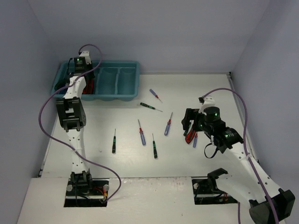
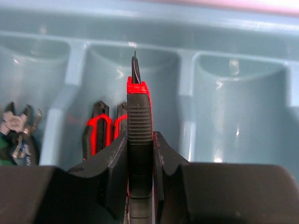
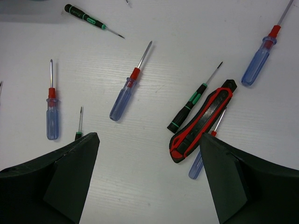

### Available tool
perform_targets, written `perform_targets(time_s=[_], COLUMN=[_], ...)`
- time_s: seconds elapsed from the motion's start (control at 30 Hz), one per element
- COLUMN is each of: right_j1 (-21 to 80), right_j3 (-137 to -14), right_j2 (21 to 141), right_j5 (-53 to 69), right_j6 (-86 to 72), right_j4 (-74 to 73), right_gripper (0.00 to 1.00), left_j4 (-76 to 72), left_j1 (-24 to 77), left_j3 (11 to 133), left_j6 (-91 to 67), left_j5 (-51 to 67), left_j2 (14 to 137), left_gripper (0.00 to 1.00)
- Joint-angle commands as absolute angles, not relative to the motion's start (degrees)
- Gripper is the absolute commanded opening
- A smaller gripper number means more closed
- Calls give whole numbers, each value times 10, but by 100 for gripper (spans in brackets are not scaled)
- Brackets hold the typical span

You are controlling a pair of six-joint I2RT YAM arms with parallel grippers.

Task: Sort the tools into containers

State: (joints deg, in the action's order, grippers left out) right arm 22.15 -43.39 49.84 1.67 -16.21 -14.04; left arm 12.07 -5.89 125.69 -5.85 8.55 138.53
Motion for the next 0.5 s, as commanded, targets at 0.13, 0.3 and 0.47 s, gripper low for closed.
perform_targets(time_s=[0.13, 0.3, 0.47], right_j1=[220, 220, 219], right_j3=[-466, -458, -445], right_j2=[509, 500, 495], right_j5=[3, -27, -75], right_j6=[-152, -166, -203], right_j4=[-113, -114, -120], right_gripper=[87, 86, 85], left_j4=[67, 61, 60], left_j1=[-58, -53, -45], left_j3=[1238, 1213, 1167], left_j6=[-67, -78, -86], left_j5=[93, 105, 118], left_j2=[1342, 1322, 1283], left_gripper=[34, 43, 49])
